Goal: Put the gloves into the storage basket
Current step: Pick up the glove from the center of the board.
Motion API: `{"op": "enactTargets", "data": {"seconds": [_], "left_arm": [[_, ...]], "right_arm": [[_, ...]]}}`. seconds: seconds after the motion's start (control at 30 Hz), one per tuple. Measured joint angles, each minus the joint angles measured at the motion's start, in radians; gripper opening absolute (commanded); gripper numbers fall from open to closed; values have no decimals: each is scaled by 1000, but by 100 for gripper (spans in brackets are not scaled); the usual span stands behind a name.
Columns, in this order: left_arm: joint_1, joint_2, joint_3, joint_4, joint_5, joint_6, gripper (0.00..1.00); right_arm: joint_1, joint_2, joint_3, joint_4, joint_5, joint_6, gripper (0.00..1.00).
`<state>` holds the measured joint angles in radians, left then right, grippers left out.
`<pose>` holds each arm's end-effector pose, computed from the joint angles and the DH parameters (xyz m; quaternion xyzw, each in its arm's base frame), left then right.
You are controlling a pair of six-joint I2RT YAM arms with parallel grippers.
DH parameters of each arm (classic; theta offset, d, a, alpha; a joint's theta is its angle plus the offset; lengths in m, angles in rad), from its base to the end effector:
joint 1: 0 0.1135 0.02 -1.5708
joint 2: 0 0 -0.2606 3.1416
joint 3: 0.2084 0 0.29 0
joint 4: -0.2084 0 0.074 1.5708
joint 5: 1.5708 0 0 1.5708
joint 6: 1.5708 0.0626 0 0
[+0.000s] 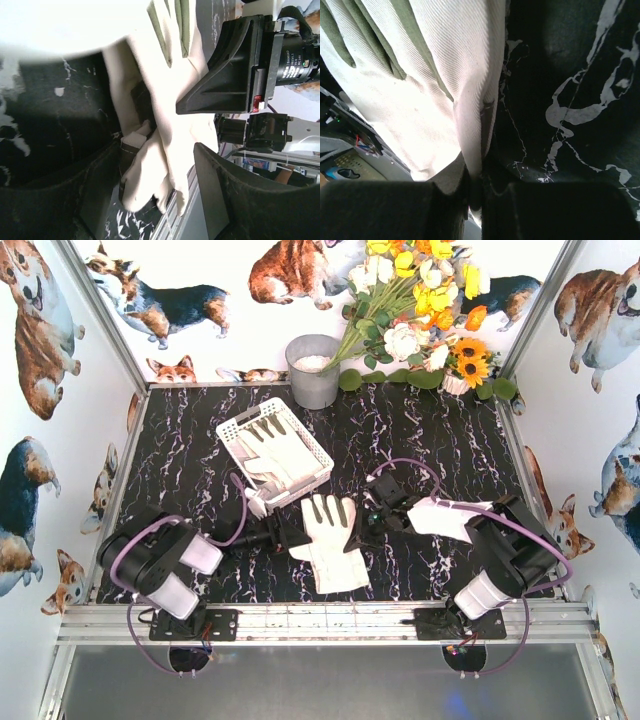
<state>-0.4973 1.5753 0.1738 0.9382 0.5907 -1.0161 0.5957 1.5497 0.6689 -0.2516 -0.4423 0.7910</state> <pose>0.1950 -0.1455 0.0482 -0.0608 0.8258 -0.5254 0.1958 0.2307 0.1887 0.0752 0.0454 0.9524 0.3003 0.0263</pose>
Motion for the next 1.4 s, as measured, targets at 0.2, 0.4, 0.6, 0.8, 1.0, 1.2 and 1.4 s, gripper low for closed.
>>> {"op": "enactTargets", "data": {"seconds": [0.2,0.4,0.6,0.8,1.0,1.2,1.4], "left_arm": [[-59,109,1,168,-33,-41,47],[-75,137,-6,219,-71,-36,24],[-85,78,-16,147,-100,-32,2],[-111,-75,-30,-60,-150,-31,0],[-161,-269,-8,-311,-202,-18,0],[-224,-457,40,-521,-259,-16,0],[-241,-641,132,-742,-302,-3,0]], "right_arm": [[0,8,0,13,-10,-1,0],[0,12,1,24,-18,-3,0],[4,10,1,30,-16,-3,0],[14,-47,0,13,-22,-3,0],[26,-143,-11,-37,-38,-3,0],[29,-284,-11,-144,-35,-10,0],[33,-404,68,-276,-17,-29,0]]}}
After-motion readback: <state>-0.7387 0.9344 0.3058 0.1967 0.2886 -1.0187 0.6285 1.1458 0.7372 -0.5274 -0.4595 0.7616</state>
